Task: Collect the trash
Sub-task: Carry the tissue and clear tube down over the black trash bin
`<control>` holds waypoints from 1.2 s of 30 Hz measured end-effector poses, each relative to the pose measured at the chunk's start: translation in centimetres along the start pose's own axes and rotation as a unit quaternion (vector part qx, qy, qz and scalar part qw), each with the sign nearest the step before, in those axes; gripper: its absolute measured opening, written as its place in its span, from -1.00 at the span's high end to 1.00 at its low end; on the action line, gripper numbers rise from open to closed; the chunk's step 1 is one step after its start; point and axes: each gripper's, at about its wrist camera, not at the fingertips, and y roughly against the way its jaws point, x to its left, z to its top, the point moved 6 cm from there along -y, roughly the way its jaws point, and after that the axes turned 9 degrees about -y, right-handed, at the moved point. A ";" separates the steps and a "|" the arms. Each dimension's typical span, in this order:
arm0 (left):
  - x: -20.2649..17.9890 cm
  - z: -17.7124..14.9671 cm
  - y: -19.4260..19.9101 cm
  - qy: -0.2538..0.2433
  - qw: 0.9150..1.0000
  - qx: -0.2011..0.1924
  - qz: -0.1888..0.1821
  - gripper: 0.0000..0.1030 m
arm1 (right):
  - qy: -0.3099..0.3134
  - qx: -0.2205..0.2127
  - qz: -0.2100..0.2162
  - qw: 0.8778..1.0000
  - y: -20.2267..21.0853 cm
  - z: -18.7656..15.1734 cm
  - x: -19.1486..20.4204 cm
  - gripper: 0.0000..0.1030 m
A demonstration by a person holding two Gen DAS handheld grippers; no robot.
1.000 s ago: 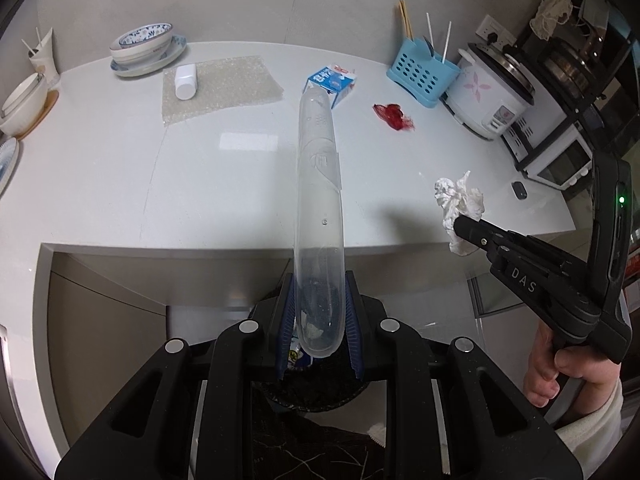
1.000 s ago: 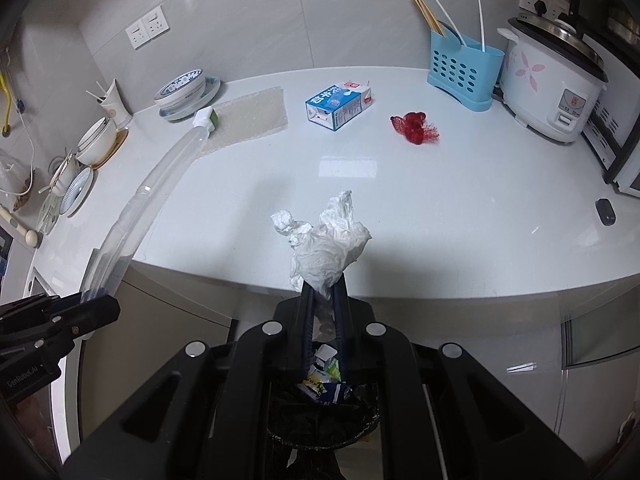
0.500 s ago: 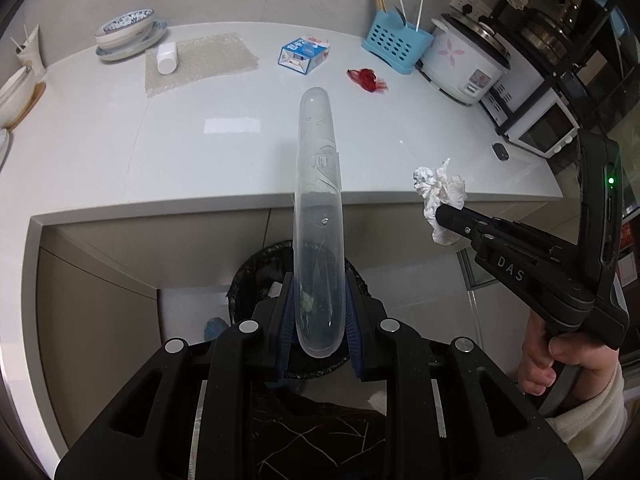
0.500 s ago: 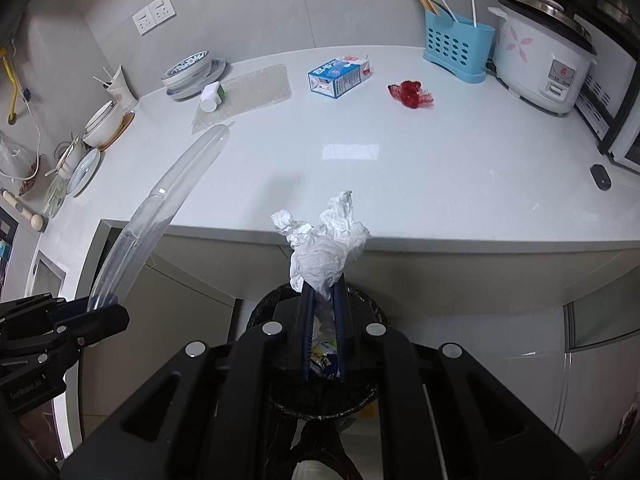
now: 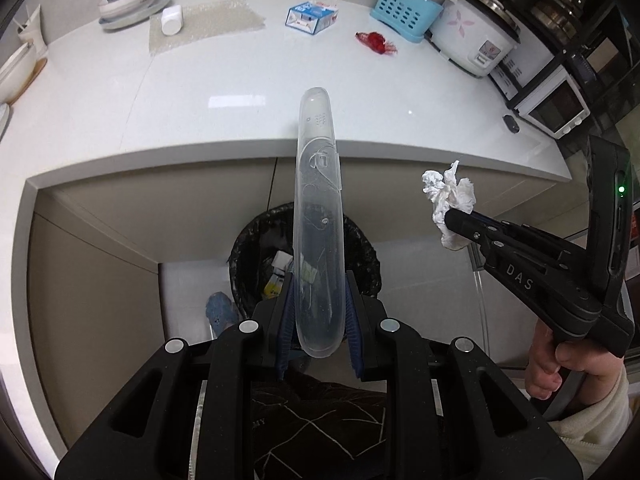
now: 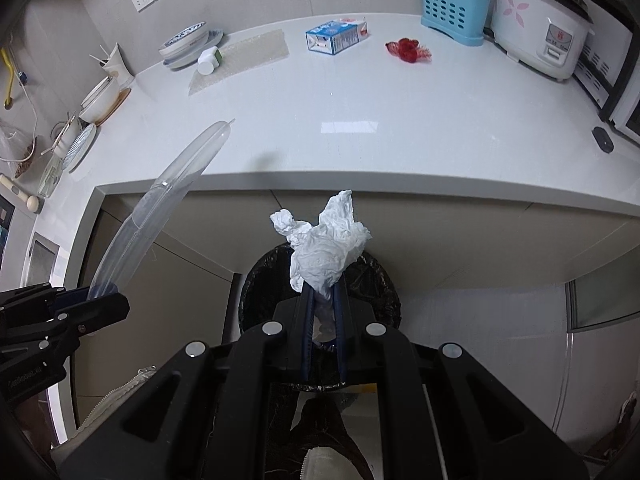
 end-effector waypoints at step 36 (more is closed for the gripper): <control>2.4 -3.6 -15.0 0.032 0.994 0.093 0.041 0.57 | -0.016 0.076 -0.025 0.997 -9.6 -3.8 -2.2 0.84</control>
